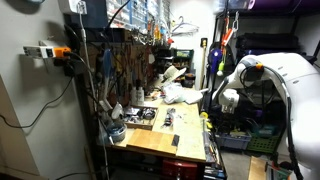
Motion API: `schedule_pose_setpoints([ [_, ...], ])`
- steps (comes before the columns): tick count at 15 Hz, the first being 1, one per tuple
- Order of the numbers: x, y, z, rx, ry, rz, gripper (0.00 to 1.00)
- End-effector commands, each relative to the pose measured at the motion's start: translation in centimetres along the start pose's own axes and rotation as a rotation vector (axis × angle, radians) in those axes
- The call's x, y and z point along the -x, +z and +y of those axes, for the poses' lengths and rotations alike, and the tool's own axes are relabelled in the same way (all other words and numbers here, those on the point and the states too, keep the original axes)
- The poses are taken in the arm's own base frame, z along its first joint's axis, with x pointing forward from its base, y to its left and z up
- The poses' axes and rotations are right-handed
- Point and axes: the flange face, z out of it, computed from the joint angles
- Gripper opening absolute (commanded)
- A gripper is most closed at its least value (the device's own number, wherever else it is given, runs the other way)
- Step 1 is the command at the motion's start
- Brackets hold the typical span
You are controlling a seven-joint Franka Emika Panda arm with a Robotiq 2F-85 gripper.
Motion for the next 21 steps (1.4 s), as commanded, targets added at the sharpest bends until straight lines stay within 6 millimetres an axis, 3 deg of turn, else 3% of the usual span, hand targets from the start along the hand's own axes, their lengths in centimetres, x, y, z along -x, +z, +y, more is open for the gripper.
schedule_pose_setpoints([
  [1, -0.5, 1.3, 0.0, 0.004, 0.013, -0.023, 1.00],
  [9, -1.4, 3.8, 0.7, 0.051, 0.056, 0.002, 1.00],
  [15, -1.2, 3.6, 1.1, 0.097, 0.068, -0.027, 1.00],
  [21, -0.5, 3.3, -0.4, 0.045, 0.033, -0.064, 1.00],
])
